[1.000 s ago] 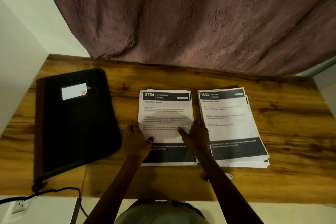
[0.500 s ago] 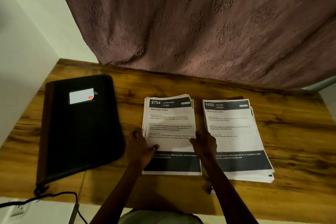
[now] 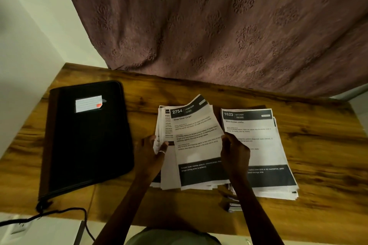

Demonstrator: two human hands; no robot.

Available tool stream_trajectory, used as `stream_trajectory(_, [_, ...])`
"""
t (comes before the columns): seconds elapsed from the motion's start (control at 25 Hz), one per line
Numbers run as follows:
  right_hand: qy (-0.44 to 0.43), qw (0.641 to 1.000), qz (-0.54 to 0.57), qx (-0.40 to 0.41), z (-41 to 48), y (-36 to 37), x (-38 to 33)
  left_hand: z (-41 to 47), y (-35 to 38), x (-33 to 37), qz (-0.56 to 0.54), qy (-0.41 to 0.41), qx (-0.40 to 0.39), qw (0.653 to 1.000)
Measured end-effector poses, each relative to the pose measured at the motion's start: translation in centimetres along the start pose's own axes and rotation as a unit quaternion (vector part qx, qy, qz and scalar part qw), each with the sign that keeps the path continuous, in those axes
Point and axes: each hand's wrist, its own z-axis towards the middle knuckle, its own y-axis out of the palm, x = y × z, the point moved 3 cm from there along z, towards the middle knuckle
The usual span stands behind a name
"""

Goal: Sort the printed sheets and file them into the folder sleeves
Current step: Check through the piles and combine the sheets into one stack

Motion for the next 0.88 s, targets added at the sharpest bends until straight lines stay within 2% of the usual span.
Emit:
stream_trajectory(0.12, [0.114,0.981,0.151,-0.037,0.4,-0.5,0.8,-0.9,-1.3,2.1,-0.152,-0.051,-0.053,0.986])
stream_trajectory(0.24, [0.202,0.926,0.299,-0.113,-0.4,-0.3,-0.5,-1.5,-2.5,3.2,-0.337,-0.113,-0.124,0.927])
stream_trajectory(0.32, [0.230,0.898,0.333,-0.174,-1.2,1.0,-0.8,-1.8,-3.0,2.7,-0.379,-0.151,-0.134,0.903])
stream_trajectory(0.36, [0.230,0.905,0.303,-0.191,-1.4,1.6,-0.7,-1.9,-3.2,2.5,-0.383,-0.158,-0.130,0.901])
stream_trajectory(0.48, [0.169,0.966,0.101,-0.169,-1.5,3.0,1.0,-2.2,-4.1,0.7,-0.383,-0.173,-0.099,0.902])
stream_trajectory(0.56, [0.136,0.979,0.007,-0.150,-1.6,3.5,1.3,-2.3,-5.3,-0.8,-0.385,-0.167,-0.091,0.903])
stream_trajectory(0.72, [0.132,0.963,-0.116,-0.202,-2.0,4.8,1.0,-2.8,-8.0,-3.7,-0.405,-0.161,-0.076,0.897])
stream_trajectory(0.88, [0.193,0.952,-0.062,-0.229,-1.1,5.7,1.4,-3.1,-9.5,-5.3,-0.403,-0.160,-0.063,0.899])
